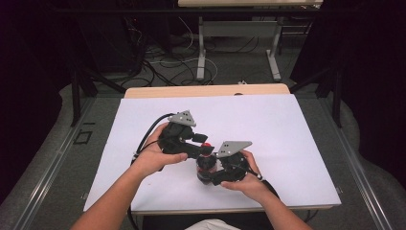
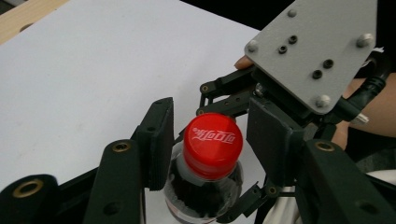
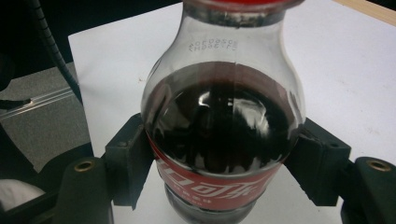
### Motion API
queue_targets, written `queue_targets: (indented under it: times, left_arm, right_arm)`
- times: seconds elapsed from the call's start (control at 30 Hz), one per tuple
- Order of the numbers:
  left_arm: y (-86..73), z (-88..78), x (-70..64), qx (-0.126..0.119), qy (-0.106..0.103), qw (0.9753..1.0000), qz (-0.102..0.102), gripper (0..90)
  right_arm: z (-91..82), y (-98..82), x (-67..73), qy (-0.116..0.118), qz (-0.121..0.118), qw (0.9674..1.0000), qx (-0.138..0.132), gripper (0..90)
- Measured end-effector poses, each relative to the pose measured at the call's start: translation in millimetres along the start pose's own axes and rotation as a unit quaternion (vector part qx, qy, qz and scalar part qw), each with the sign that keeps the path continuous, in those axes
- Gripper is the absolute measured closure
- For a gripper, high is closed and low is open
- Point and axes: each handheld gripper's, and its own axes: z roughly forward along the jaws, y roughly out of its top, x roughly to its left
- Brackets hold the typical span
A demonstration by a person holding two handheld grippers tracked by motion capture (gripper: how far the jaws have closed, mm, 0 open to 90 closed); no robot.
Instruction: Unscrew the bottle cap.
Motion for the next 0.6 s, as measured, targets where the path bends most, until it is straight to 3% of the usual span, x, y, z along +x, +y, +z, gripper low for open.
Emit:
queue_targets:
  times: [0.07, 0.33, 0.6]
  left_arm:
    - [0.1, -0.6, 1.5, 0.009, -0.008, 0.9999, 0.004, 53.9]
    - [-1.2, 1.2, 4.0, 0.005, -0.021, 0.9997, 0.009, 57.5]
    - [-3.2, 5.8, 1.2, 0.000, -0.017, 0.9998, 0.005, 61.0]
  right_arm:
    - [-0.3, 0.0, 0.3, 0.000, 0.000, 1.0000, -0.001, 29.6]
    - [0.2, 0.1, 1.4, 0.005, -0.002, 1.0000, 0.001, 29.6]
    - [1.3, -0.9, 1.2, 0.006, -0.002, 1.0000, 0.003, 29.6]
